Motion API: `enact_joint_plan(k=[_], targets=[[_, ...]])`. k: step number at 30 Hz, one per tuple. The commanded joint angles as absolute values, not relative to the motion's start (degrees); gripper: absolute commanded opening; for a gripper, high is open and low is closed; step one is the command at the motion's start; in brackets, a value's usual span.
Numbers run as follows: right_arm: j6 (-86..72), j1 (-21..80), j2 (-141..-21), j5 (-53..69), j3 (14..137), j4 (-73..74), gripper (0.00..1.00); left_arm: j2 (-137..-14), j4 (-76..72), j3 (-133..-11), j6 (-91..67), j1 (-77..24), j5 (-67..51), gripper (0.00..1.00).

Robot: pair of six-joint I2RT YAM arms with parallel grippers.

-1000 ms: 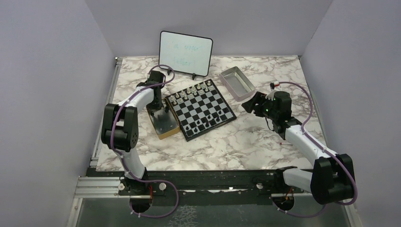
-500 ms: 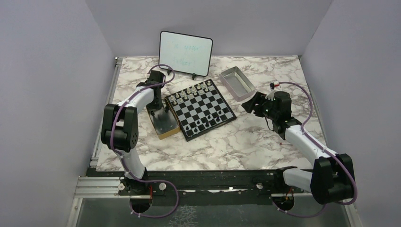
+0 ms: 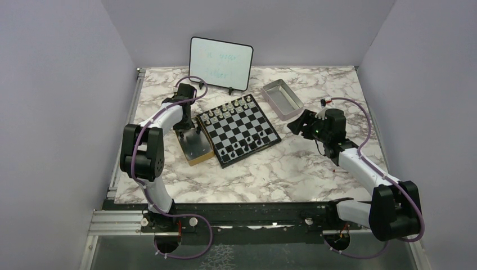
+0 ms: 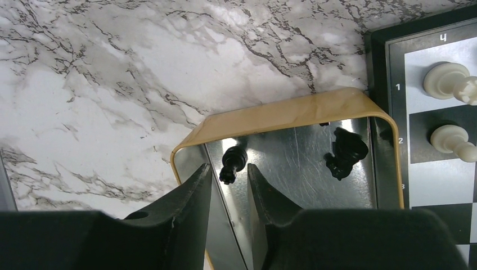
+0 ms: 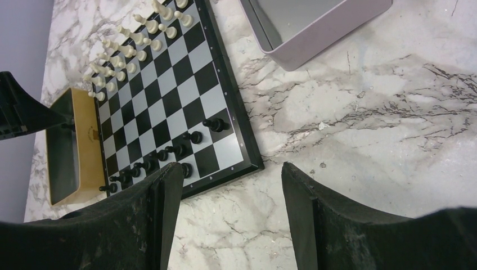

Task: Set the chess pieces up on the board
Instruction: Pick up the chess piece from the storage box.

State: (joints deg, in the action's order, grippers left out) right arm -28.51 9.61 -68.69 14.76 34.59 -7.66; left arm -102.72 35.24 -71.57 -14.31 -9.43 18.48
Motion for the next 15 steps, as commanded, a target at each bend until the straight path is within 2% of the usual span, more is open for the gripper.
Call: enact_joint_plan(k=[1,5,10,15], targets=[[-28.1,9.1,-68.9,15.8,34.3,-9.8,0.69,-100.7,34.9,-71.1,-14.4,-9.1,21.2,0.31],[-28.1,9.1,-68.6,15.6,34.1,-9.7,0.69,-101.9,35.0,-70.9,-14.2,-9.1,20.0,0.31],[-28.1,9.1,-68.4,15.6,34.0,-9.9,0.69,-103.7,35.0,-71.2,-14.3,-9.1,17.9,0.23],[-28.1,9.1,-68.5,15.6,33.9,-9.8,0.69,-104.2,35.0,-71.1,-14.6,-9.0,17.2,0.23]])
